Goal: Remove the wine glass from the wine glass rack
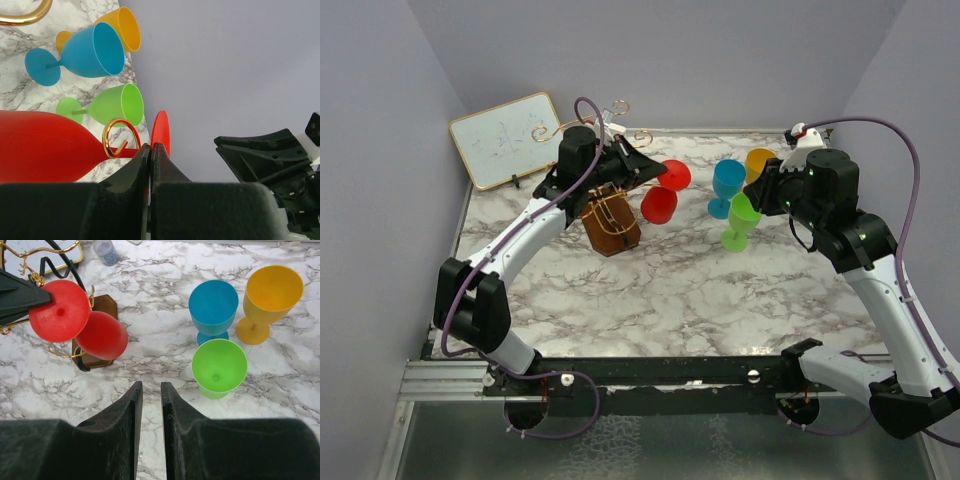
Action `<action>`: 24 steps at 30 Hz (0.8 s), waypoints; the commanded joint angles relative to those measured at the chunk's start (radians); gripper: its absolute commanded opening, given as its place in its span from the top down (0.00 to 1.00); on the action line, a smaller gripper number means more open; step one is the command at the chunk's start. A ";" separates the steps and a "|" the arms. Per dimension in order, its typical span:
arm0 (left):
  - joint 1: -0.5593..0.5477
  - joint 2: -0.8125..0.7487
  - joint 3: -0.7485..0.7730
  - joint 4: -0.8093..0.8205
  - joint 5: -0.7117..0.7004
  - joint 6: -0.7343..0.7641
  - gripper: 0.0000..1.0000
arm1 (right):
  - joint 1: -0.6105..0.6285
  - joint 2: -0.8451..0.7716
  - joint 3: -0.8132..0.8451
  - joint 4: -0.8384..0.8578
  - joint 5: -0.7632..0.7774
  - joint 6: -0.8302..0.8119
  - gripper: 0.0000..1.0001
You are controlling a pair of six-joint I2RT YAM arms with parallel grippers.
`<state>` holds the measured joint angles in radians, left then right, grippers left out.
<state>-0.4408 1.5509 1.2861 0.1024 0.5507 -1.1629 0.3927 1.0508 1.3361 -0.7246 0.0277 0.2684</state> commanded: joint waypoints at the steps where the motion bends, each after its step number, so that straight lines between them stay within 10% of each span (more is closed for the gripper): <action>1: -0.003 -0.073 -0.002 -0.016 0.001 0.029 1.00 | 0.001 -0.016 -0.007 0.039 -0.023 0.011 0.78; 24: 0.043 -0.056 0.163 -0.196 -0.156 0.189 1.00 | 0.000 -0.030 -0.008 0.034 -0.020 0.013 0.78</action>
<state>-0.3992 1.4757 1.3853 -0.1139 0.4210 -1.0027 0.3927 1.0389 1.3338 -0.7238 0.0273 0.2749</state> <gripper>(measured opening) 0.019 0.218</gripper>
